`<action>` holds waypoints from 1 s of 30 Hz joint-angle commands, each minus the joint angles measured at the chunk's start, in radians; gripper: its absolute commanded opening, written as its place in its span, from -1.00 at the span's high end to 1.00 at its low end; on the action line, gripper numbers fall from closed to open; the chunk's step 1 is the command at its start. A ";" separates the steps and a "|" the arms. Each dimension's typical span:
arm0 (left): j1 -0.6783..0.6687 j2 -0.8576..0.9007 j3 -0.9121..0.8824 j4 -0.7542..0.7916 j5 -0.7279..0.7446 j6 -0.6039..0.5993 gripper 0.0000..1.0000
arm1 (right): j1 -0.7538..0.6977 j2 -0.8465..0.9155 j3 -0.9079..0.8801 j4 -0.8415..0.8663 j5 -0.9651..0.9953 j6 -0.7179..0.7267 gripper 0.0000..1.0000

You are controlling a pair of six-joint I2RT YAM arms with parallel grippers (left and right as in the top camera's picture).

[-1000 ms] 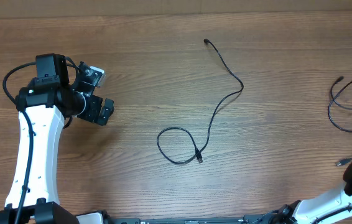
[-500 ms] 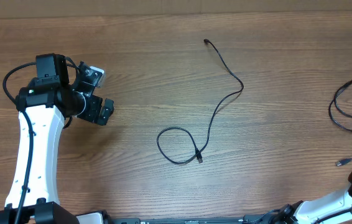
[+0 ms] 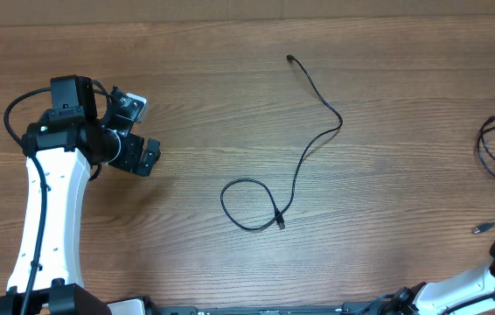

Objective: Untangle cables
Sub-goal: 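Carry the black cable right and off the table's right edge, then move the right gripper back left and grasp the last black cable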

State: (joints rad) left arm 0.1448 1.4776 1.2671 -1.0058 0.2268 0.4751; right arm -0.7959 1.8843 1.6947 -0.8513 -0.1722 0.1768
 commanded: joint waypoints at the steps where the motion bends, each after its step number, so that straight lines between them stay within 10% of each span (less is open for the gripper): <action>1: 0.005 0.006 0.011 0.001 0.002 0.016 -0.99 | 0.005 -0.008 -0.001 -0.006 -0.125 -0.046 -0.82; 30: 0.005 0.006 0.011 0.001 0.002 0.016 -0.99 | 0.412 -0.008 -0.002 -0.303 -0.414 -0.156 -1.00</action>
State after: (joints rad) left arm 0.1448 1.4776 1.2671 -1.0058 0.2272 0.4751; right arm -0.4599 1.8843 1.6947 -1.1477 -0.5728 0.0097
